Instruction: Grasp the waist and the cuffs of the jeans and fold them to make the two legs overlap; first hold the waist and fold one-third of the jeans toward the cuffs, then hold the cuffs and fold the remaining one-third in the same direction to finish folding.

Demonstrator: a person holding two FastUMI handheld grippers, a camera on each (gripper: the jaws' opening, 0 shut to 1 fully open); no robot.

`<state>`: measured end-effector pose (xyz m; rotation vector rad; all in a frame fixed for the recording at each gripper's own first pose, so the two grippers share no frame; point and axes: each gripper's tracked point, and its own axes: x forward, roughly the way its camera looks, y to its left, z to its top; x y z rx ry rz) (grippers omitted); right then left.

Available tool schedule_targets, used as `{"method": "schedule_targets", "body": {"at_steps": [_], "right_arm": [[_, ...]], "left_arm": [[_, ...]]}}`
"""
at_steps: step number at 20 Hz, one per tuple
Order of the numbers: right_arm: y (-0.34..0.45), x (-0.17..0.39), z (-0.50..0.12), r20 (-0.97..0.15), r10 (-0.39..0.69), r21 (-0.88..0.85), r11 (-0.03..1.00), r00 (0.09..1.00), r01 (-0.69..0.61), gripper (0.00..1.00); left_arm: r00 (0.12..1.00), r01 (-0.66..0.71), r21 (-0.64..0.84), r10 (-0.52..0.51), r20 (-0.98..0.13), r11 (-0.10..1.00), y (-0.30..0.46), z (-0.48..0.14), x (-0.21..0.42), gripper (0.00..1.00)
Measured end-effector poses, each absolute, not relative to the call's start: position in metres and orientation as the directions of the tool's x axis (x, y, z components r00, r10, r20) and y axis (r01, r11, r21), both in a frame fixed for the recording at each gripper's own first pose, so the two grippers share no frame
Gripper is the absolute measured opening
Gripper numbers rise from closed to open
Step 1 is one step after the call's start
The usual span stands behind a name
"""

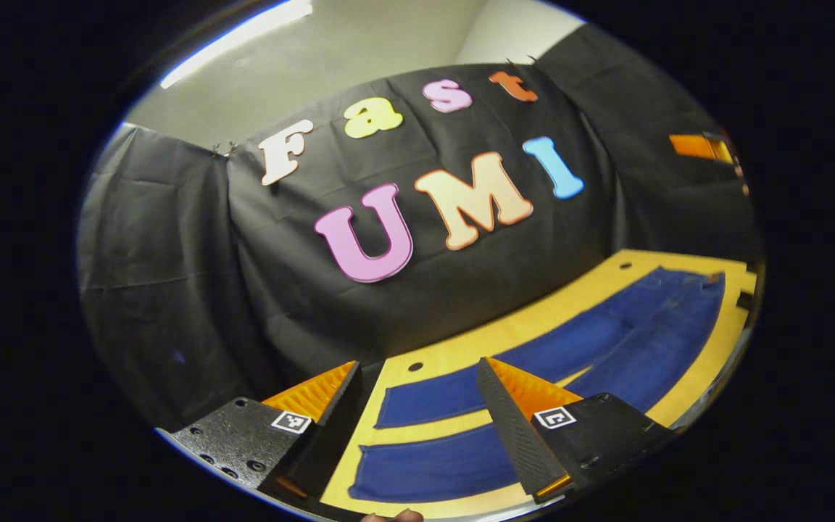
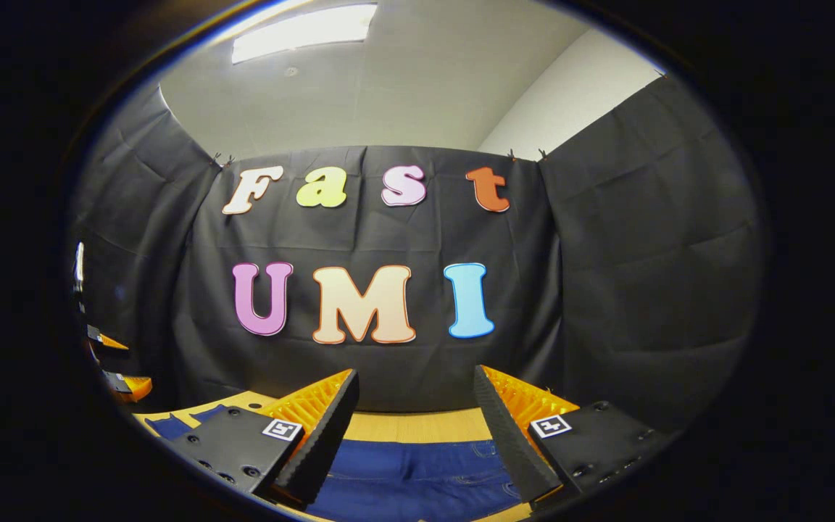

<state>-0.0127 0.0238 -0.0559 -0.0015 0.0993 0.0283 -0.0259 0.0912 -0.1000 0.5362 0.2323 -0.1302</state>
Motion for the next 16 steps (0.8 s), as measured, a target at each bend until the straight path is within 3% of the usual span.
{"method": "schedule_targets", "body": {"at_steps": [9, 16], "right_arm": [[0.005, -0.033, -0.088, -0.160, -0.044, -0.022, 0.999, 0.986, 0.041, 0.99], [-0.018, -0.051, -0.103, -0.200, -0.116, -0.055, 0.993, 0.973, 0.107, 0.98]], "left_arm": [[0.847, 0.478, 0.688, -0.080, -0.526, 0.546, 0.132, -0.215, -0.052, 0.95], [0.724, 0.649, 0.655, -0.048, -0.688, 0.387, 0.165, -0.292, -0.078, 0.96]]}}
